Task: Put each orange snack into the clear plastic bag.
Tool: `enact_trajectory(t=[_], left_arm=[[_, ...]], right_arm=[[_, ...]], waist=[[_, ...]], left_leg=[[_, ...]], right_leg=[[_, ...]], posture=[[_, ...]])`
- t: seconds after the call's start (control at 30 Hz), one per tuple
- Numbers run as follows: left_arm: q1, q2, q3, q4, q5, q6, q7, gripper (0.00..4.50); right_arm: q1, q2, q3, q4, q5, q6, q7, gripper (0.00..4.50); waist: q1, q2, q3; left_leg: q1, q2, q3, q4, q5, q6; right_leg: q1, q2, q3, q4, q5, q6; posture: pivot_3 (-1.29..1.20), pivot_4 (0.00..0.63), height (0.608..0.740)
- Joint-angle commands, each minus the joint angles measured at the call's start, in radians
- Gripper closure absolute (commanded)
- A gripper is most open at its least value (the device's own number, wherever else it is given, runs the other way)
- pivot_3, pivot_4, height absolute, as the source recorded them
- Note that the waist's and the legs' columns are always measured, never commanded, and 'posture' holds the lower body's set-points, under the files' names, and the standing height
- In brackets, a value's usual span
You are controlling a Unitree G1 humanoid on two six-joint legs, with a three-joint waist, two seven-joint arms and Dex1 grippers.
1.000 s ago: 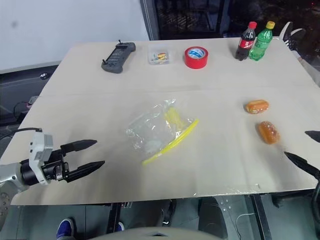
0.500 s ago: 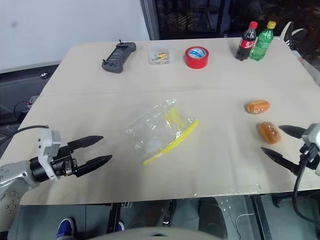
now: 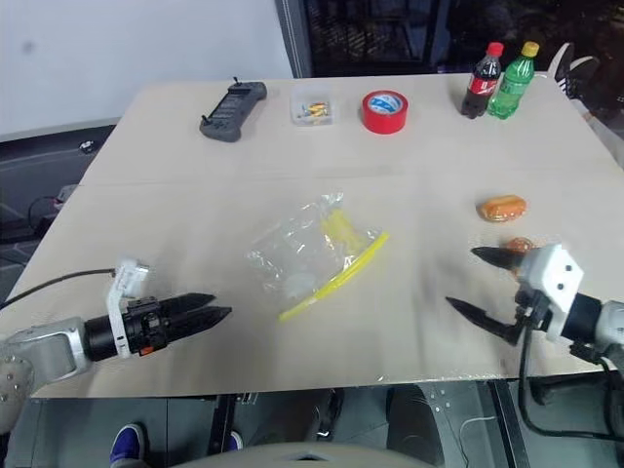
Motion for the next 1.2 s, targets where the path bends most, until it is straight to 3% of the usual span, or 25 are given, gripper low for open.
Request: enact_trajectory(t=[0.03,0.17,0.33,0.57,0.7,0.93,1.2], left_arm=[[-0.034,-0.048,0.014,0.067,-0.075,0.090,0.056,0.04],[-0.146,-0.177,-0.066,0.120,-0.067,0.107,0.161,0.04],[-0.317,-0.405,-0.106,0.207,-0.071,0.130,0.352,0.04],[-0.472,-0.523,-0.121,0.392,-0.069,0.139,0.378,0.04],[-0.565,-0.580,-0.117,0.506,-0.089,0.173,0.377,1.17],[-0.667,-0.656,-0.035,0.597,-0.137,0.235,0.465,4.44],[-0.835,-0.711,0.113,0.673,-0.382,0.300,0.690,4.44]], right_arm=[[0.004,0.002,-0.005,-0.033,0.013,-0.011,-0.003,0.01],[0.017,0.017,0.014,-0.053,0.014,-0.018,-0.012,0.01],[0.039,0.050,0.030,-0.104,0.022,0.003,-0.055,0.01],[0.081,0.057,0.025,-0.173,0.037,0.029,-0.099,0.01],[0.086,0.071,0.038,-0.202,0.025,0.025,-0.133,0.00],[0.066,0.110,0.106,-0.230,-0.095,-0.021,-0.226,0.00],[-0.074,0.124,0.346,-0.071,-0.562,-0.215,-0.420,0.00]], waist=[[0.001,0.001,0.000],[0.015,0.003,-0.003],[0.039,0.005,-0.006],[0.040,0.005,-0.009],[0.040,0.005,-0.009],[0.042,0.004,-0.009],[0.037,-0.003,-0.005]], left_leg=[[0.000,0.000,0.000,0.000,0.000,-0.001],[0.001,0.000,0.001,0.000,-0.001,-0.001],[0.002,0.000,0.001,0.005,0.000,-0.001],[0.002,0.000,0.002,0.008,0.000,-0.001],[0.002,0.000,0.002,0.009,0.000,-0.001],[0.000,0.000,0.002,0.010,0.000,-0.002],[-0.001,0.000,0.001,0.013,0.002,-0.006]], right_leg=[[0.000,0.000,0.001,0.000,0.000,0.000],[0.001,0.000,0.001,0.000,0.000,0.000],[0.004,0.000,0.001,0.000,0.003,0.002],[0.004,0.001,0.003,0.000,0.004,0.004],[0.004,0.002,0.003,0.000,0.005,0.005],[0.003,0.001,0.003,0.000,0.005,0.005],[0.002,0.003,0.002,0.000,0.006,0.008]], posture=[[0.00,0.150,0.740],[0.00,0.150,0.740],[0.00,0.150,0.740],[0.00,0.150,0.740],[0.00,0.150,0.740],[0.00,0.150,0.740],[0.00,0.150,0.740]])
